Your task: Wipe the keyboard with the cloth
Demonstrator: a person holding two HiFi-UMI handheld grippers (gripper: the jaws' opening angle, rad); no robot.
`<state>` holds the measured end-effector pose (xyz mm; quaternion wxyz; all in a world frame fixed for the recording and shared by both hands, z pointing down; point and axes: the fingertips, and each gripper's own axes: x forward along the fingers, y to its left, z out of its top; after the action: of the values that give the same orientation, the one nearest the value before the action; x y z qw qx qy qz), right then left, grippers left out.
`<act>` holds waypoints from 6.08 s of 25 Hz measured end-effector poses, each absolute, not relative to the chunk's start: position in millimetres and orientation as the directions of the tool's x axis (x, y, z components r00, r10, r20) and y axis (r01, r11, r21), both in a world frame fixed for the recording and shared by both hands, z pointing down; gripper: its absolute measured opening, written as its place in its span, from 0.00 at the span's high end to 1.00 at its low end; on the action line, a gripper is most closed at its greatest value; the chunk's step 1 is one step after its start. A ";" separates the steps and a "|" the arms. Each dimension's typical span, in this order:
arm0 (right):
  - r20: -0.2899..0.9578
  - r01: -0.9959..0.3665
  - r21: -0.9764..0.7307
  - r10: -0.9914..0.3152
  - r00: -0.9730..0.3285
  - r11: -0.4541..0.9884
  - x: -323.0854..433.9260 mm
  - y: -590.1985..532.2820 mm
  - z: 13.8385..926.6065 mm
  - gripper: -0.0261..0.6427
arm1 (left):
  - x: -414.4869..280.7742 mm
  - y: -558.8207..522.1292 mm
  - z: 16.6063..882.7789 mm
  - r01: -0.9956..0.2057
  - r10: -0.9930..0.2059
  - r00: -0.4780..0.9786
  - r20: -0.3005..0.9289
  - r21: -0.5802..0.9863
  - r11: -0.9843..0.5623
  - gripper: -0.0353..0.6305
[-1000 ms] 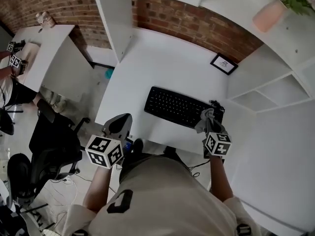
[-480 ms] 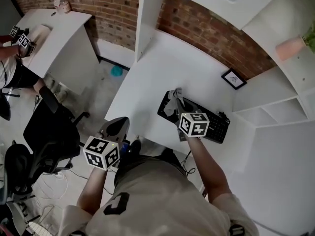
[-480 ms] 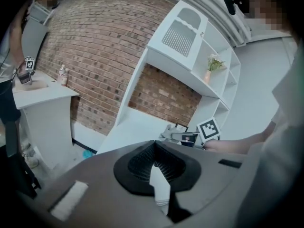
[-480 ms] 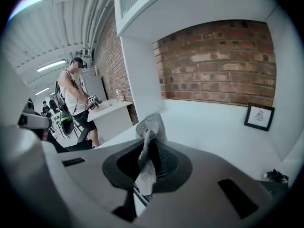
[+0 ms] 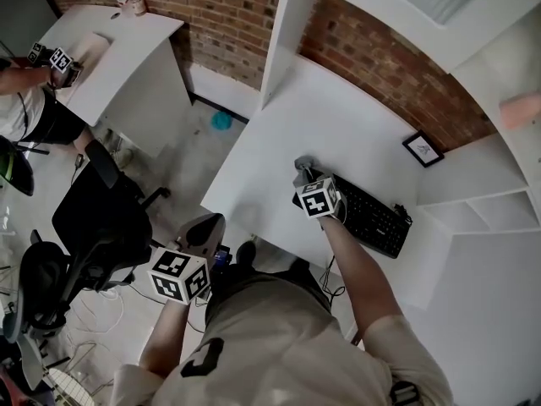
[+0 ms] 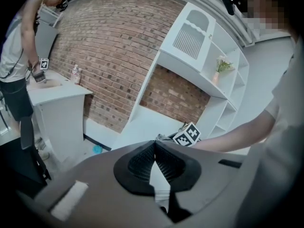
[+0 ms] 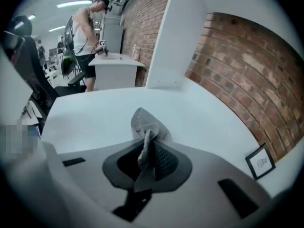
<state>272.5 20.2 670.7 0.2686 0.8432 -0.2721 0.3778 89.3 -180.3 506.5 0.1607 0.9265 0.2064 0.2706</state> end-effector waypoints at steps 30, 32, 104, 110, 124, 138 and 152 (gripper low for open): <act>0.816 -0.664 0.318 -0.161 0.556 -0.677 262.9 81.3 681.8 0.94 | 126.0 -135.3 501.0 0.391 0.548 0.720 0.426 0.404 -0.827 0.94; 0.821 -0.671 0.317 -0.160 0.548 -0.670 261.3 87.7 681.7 0.94 | 128.5 -134.2 497.4 0.388 0.540 0.726 0.425 0.396 -0.833 0.94; 0.824 -0.479 0.385 0.060 0.563 -0.789 175.7 365.7 682.1 0.94 | 86.2 37.5 481.2 0.546 0.632 0.624 0.460 0.322 -0.773 0.94; 0.807 -0.449 0.445 0.131 0.575 -0.775 163.3 404.4 679.5 0.94 | 83.7 47.2 481.0 0.549 0.639 0.621 0.455 0.330 -0.768 0.94; 0.811 -0.388 0.458 0.196 0.552 -0.800 149.4 449.9 679.1 0.94 | 89.1 55.2 481.5 0.545 0.636 0.628 0.448 0.330 -0.771 0.94; 0.734 -0.234 0.409 0.166 0.659 -0.882 131.6 463.7 624.1 0.94 | 113.1 -5.7 480.9 0.420 0.518 0.727 0.452 0.303 -0.855 0.94; 0.636 -0.572 0.136 -0.372 0.677 -0.809 190.8 184.0 576.1 0.94 | 109.3 -34.0 493.8 0.405 0.531 0.722 0.445 0.351 -0.844 0.94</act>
<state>190.8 184.0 576.1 0.1640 0.9008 -0.2619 0.3051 109.3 -34.0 493.8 0.1152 0.9206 0.2541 0.2733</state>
